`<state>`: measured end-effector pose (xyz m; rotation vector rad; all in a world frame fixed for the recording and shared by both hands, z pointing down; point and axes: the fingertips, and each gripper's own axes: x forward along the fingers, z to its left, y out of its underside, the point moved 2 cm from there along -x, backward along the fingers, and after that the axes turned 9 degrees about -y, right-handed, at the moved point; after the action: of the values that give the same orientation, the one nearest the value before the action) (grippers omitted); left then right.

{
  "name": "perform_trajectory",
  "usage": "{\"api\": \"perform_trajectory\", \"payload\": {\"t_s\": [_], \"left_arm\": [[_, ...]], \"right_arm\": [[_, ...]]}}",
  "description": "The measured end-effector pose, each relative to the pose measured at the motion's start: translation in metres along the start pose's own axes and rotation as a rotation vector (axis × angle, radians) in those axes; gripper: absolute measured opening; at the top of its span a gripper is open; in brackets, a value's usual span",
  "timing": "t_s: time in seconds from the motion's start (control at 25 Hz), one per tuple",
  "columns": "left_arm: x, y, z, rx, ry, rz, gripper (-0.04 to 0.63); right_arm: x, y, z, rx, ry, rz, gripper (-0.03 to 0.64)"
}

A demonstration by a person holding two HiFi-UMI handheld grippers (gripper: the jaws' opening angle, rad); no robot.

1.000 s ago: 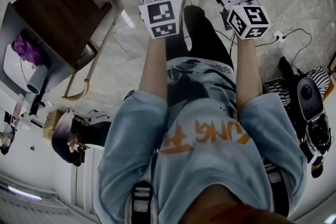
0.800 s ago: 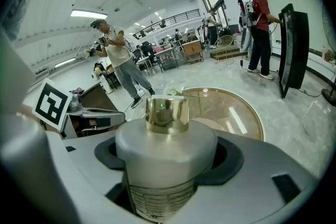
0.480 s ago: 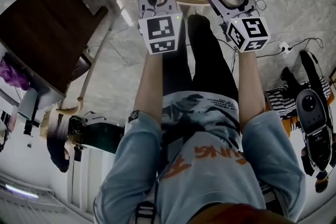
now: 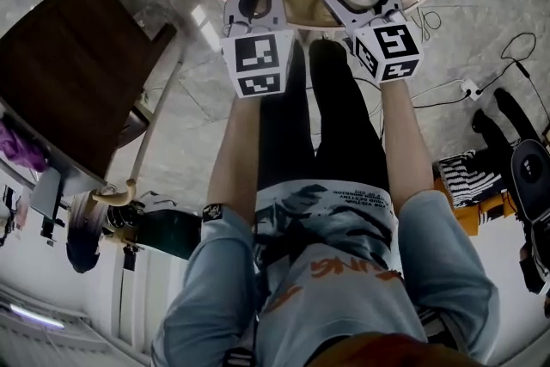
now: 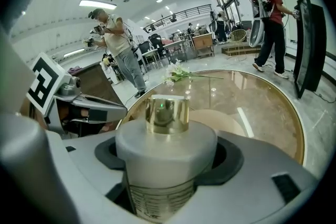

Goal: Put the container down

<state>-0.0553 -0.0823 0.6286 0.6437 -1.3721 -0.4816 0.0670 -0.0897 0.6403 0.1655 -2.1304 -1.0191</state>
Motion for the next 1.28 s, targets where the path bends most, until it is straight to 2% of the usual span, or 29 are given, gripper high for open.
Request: {"api": "perform_trajectory", "payload": {"t_s": [0.24,0.6,1.0,1.28], "left_arm": [[0.022,-0.006,0.001,0.014,0.027,-0.001,0.037],[0.052,-0.012,0.006,-0.052,0.017,0.022,0.036],[0.076,-0.027,0.027,-0.101,-0.007,0.019,0.037],[0.087,-0.033,0.059,-0.174,-0.07,0.013,0.037]], "right_arm": [[0.026,-0.012,-0.028,-0.035,0.028,-0.022,0.357],[0.056,-0.042,-0.075,-0.091,0.062,-0.026,0.357],[0.124,-0.076,-0.062,-0.172,-0.021,-0.04,0.357],[0.16,-0.088,-0.056,-0.227,-0.069,-0.032,0.359]]}}
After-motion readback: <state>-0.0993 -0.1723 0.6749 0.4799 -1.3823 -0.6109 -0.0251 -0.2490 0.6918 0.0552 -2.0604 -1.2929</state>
